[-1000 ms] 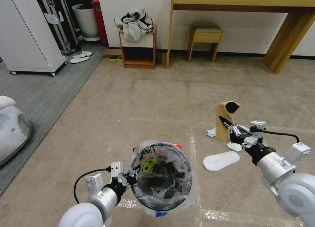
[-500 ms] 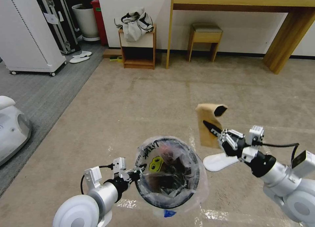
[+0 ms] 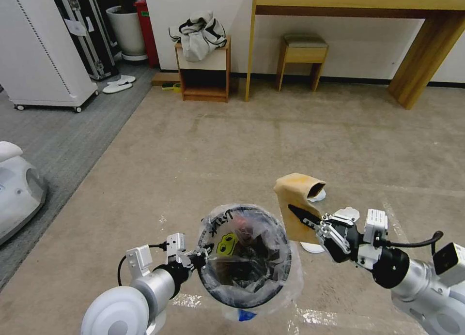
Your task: Pick up the trash bin and place the garbage on the floor into it.
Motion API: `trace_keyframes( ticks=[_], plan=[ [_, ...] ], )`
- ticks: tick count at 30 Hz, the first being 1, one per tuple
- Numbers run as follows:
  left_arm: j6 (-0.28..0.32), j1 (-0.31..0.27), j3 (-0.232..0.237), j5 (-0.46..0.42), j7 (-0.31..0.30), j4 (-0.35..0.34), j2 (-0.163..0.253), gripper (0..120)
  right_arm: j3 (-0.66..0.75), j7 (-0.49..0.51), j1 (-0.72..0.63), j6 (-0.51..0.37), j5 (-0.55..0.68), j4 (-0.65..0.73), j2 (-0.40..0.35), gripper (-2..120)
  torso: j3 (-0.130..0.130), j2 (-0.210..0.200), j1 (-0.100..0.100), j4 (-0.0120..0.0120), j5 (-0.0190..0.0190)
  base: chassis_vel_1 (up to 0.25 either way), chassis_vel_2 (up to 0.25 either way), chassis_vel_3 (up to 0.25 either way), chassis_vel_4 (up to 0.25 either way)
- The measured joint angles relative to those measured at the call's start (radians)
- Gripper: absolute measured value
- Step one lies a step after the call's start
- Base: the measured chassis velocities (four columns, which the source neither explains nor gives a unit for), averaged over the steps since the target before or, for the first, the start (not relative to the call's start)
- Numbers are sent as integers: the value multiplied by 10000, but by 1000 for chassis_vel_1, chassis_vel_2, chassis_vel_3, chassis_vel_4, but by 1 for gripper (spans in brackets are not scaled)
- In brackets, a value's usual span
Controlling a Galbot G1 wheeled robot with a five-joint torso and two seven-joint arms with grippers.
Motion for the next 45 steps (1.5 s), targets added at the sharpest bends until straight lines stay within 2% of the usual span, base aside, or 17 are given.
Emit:
trace_keyframes(
  ticks=[4, 16, 19, 27, 45],
  plan=[
    [52, 141, 181, 383, -38, 0, -202, 1, -342, -99, 69, 4, -185, 83, -41, 0, 0, 0, 0, 1, 0, 0, 0, 0, 0],
    [225, 244, 616, 557, -47, -50, -581, 1, -1058, -214, 593, -82, -295, 90, -288, 0, 0, 0, 0, 0, 1, 0, 0, 0, 0],
    [287, 360, 882, 804, 58, -36, -825, 1, -1499, -184, 982, -195, -386, 5, -299, 0, 0, 0, 0, 1, 1, 0, 0, 0, 0],
    [308, 370, 1127, 857, 79, -57, -1246, 1, -2215, -261, 1334, -232, -768, -262, -383, 0, 0, 0, 0, 0, 1, 0, 0, 0, 0],
    [227, 379, 945, 485, -59, -257, -1442, 1, -3143, -761, 1269, 83, -2115, -901, -116, 0, 0, 0, 0, 0, -1, 0, 0, 0, 0]
  ],
)
